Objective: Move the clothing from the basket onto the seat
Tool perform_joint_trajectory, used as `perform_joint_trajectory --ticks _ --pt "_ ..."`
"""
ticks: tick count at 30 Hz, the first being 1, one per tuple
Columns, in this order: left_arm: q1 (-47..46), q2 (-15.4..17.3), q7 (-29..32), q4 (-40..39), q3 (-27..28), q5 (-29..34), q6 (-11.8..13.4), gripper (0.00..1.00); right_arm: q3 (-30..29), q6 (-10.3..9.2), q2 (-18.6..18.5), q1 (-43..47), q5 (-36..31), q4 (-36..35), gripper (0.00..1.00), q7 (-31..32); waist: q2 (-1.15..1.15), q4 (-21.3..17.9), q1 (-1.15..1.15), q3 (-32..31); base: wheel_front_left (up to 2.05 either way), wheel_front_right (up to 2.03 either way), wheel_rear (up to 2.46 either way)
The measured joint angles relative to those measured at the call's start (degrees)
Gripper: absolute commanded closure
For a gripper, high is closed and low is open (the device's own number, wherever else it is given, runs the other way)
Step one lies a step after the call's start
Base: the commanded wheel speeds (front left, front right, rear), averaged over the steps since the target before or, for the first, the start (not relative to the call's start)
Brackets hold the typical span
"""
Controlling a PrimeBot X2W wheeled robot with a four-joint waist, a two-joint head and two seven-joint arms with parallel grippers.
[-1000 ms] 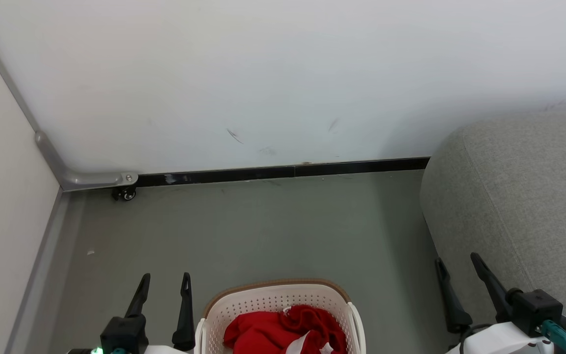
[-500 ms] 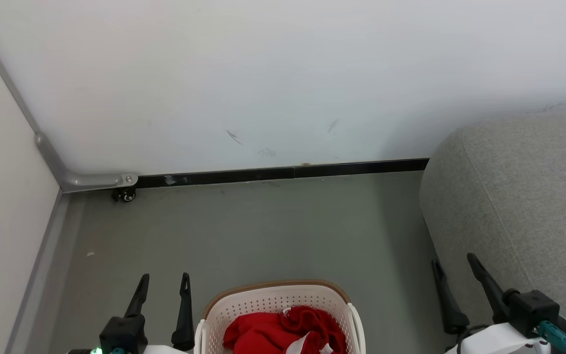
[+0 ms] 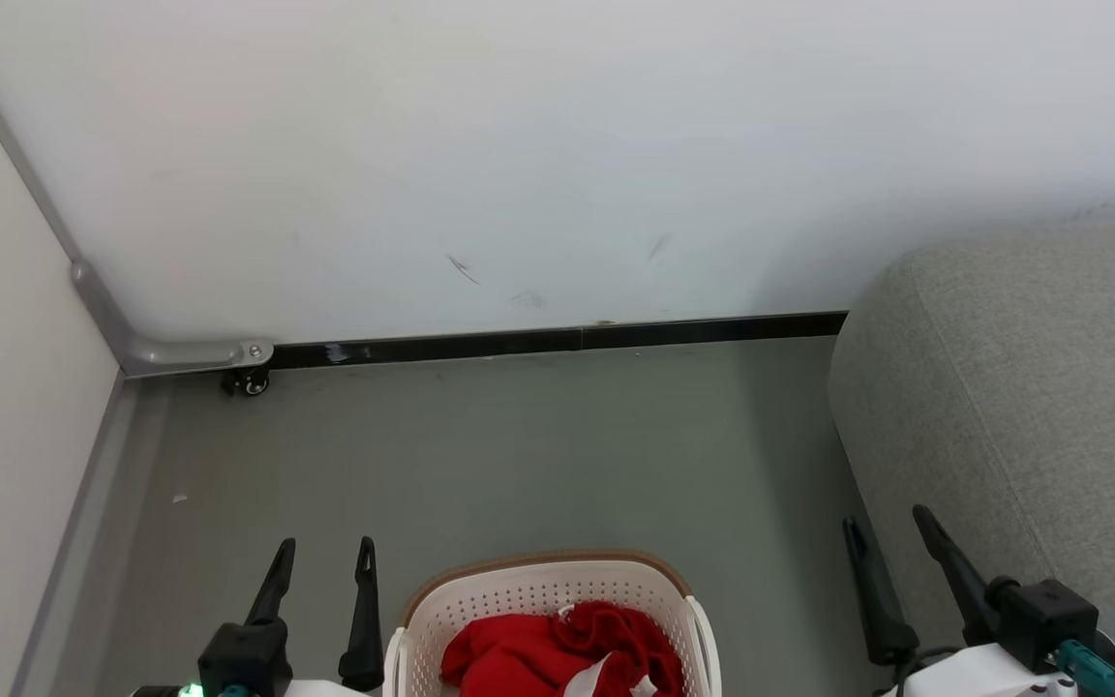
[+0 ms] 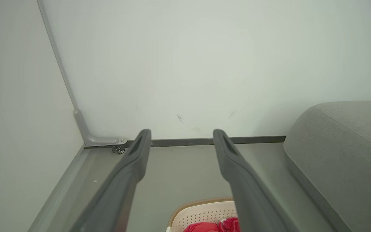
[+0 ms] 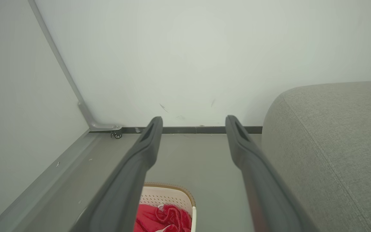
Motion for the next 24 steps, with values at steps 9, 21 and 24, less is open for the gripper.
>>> perform_joint_trajectory --ticks 9,21,24 --pt "0.1 0.6 0.0 0.9 -0.6 1.4 -1.1 0.00 0.2 0.00 0.0 0.6 0.1 -0.1 0.00 -0.9 0.00 -0.3 0.00 0.7 0.00 0.00 0.00" --pt "-0.4 1.4 0.0 5.8 -2.7 2.8 -3.1 0.00 -1.8 0.00 0.0 1.5 -0.5 -2.4 0.00 -2.0 0.00 -1.2 -0.01 2.9 0.00 0.00 0.00" --pt "-1.3 1.4 0.0 6.9 -3.1 2.9 -3.6 0.00 -2.4 0.00 0.0 1.5 -0.5 -3.3 0.00 -2.0 0.00 -1.5 -0.01 3.6 0.00 0.00 0.00"
